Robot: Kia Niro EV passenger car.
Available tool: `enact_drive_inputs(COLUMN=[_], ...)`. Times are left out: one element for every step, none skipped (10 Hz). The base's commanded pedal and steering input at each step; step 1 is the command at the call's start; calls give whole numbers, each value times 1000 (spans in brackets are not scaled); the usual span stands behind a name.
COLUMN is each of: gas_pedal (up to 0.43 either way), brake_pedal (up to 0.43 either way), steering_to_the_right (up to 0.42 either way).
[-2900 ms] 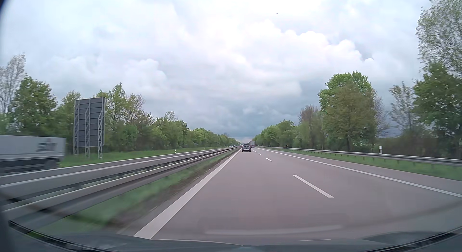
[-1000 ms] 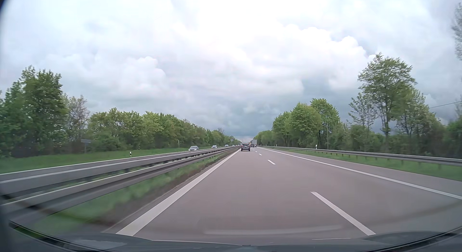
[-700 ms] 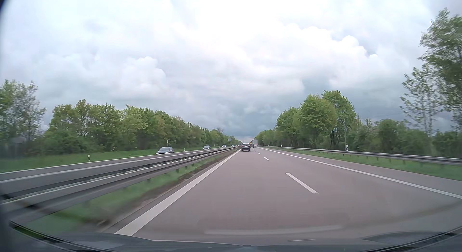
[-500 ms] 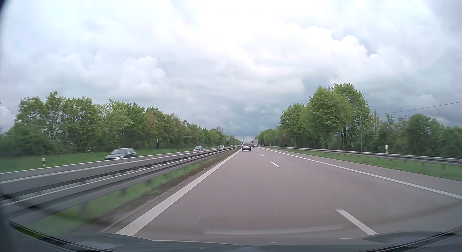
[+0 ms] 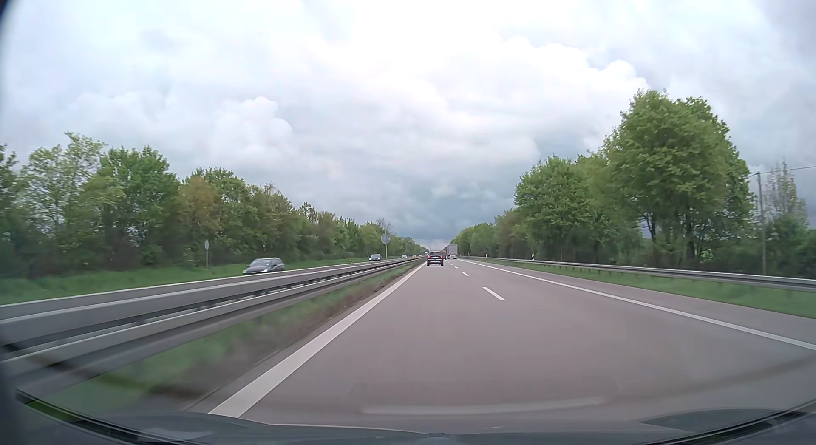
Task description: Follow the waypoints while adhering to traffic rules and regulations
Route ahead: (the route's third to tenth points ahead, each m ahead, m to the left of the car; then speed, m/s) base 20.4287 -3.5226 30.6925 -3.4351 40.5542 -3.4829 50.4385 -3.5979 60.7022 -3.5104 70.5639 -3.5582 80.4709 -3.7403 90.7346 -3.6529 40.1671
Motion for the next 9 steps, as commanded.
enact_drive_inputs(gas_pedal=[177,177,177,177,169,110,79,39,0], brake_pedal=[12,12,12,12,12,12,12,12,12], steering_to_the_right=[0,0,0,0,0,0,0,0,0])
